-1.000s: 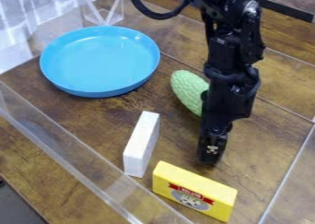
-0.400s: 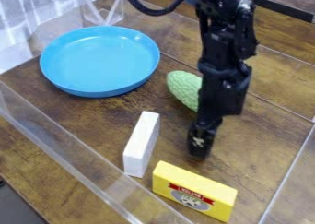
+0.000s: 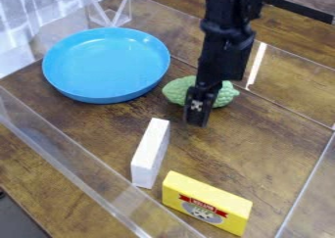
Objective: Remove the yellow block from inside the blue tray and put it on the table
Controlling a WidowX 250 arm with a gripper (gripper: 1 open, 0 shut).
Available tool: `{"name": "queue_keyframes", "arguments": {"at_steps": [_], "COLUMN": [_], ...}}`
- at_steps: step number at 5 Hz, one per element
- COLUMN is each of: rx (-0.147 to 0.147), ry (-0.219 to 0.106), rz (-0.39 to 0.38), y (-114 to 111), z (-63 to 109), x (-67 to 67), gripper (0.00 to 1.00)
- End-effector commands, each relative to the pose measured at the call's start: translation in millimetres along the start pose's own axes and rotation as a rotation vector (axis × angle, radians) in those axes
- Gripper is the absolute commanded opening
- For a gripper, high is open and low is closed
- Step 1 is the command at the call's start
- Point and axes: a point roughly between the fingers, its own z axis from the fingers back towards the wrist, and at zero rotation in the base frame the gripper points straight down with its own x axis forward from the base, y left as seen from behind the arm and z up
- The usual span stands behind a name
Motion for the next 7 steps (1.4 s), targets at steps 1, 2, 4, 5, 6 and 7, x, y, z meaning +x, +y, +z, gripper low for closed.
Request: {"name": "queue_keyframes", "arguments": {"at_steps": [1, 2, 4, 5, 6, 7], "rx": [0.094, 0.103, 0.115, 0.114, 0.112, 0.110], "ry": [-0.041, -0.052, -0.079, -0.080, -0.078, -0.074], "rz": [0.057, 0.057, 0.043, 0.025, 0.028, 0.046], "y": [1.9, 3.5, 2.4, 1.0, 4.2, -2.8], "z": [37.7, 32.0, 26.1, 29.3, 30.6, 31.7], "x": [4.8, 17.6, 31.7, 29.4, 24.3, 25.8], "gripper": [0.00, 0.00, 1.00, 1.00, 1.00, 1.00]}}
